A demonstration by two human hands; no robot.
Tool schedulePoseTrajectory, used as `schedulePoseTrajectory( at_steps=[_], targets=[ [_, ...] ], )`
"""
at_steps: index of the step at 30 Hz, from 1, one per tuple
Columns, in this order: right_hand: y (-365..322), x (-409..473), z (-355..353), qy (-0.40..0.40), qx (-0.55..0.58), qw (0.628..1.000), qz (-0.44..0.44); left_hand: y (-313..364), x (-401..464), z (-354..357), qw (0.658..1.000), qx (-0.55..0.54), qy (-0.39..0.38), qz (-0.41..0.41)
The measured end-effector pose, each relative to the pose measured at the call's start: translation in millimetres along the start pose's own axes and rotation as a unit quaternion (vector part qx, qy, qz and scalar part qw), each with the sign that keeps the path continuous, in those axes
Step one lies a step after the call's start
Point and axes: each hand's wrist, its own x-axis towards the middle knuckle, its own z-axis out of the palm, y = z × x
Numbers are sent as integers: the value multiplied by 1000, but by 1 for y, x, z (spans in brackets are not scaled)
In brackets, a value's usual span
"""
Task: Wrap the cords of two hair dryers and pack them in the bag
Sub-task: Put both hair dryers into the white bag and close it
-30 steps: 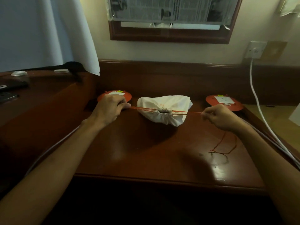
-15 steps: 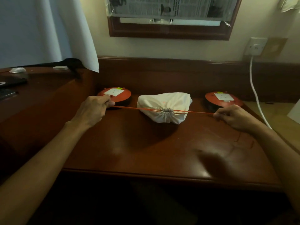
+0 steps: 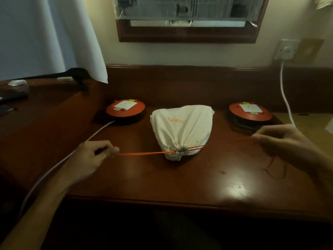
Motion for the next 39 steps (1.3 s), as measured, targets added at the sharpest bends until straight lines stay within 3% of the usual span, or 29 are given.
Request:
schedulePoseTrajectory(
  at_steps=[4,8,10,14,17,19,21,24,28,33,39],
  targets=[
    [-32,42,-5,9,230,973,-9,38,59,-4,993,-95,55,41],
    [-49,121,3,90,363,927,-2,74,160,8,987,-109,73,89],
    [-53,163,10,124,371,920,25,87,211,18,990,-68,65,103],
    [-51,239,41,169,213,961,55,100,291,57,989,117,11,95],
    [-41,271,62,134,-61,989,17,97,318,82,965,251,-6,76],
    [-32,283,74,89,-300,950,14,89,323,91,953,291,-14,79],
    [-21,285,87,92,-415,905,3,81,318,99,959,265,-3,98],
    [2,285,113,74,-432,899,-14,69,301,120,971,229,21,65],
    [48,279,137,15,-466,883,50,35,277,158,964,256,-49,-58],
    [77,276,145,86,-461,883,11,11,270,183,951,306,30,-20],
    [83,303,142,86,-442,893,7,8,290,188,937,346,55,-9]
  ],
)
